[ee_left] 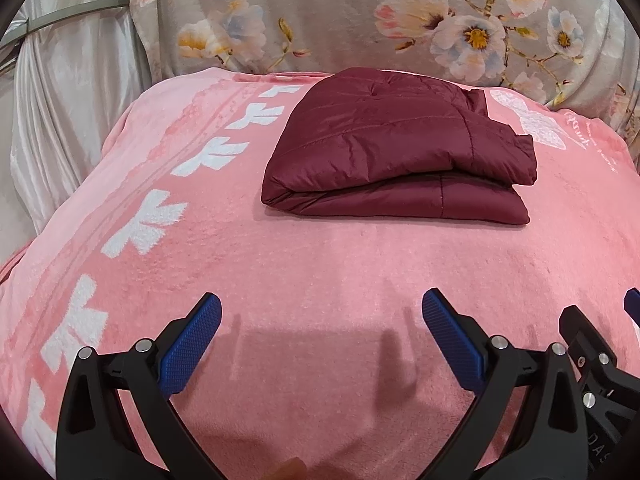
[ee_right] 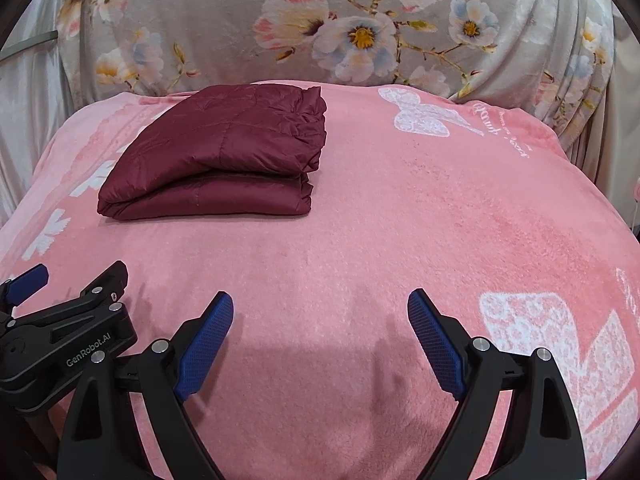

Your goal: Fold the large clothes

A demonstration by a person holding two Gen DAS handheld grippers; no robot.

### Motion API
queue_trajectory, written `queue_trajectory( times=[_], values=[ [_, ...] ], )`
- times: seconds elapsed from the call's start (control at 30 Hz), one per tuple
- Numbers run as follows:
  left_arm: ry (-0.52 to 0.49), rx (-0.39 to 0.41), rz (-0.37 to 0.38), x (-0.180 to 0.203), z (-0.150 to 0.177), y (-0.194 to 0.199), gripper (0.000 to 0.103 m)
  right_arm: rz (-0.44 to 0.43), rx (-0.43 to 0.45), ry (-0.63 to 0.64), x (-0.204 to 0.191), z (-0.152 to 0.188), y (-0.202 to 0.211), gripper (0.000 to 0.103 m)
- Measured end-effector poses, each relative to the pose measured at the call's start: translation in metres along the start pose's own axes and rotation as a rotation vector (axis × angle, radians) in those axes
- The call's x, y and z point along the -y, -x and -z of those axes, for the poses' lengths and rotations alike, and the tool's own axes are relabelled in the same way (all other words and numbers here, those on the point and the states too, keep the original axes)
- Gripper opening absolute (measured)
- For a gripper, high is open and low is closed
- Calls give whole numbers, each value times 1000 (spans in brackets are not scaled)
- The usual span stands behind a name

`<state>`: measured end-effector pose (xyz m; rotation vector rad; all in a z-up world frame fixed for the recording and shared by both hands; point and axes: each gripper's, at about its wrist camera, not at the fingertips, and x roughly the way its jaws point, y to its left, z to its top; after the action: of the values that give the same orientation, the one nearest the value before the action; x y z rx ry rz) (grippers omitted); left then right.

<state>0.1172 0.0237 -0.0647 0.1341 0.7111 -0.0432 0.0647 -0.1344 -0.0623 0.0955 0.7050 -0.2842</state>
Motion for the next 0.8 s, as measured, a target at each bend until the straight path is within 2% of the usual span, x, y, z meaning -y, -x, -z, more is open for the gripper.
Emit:
queue_trajectory(
  times=[0.8],
  values=[
    [-19, 4, 0, 4, 0, 1, 98, -15, 19, 18, -1, -2, 3, 87]
  ],
)
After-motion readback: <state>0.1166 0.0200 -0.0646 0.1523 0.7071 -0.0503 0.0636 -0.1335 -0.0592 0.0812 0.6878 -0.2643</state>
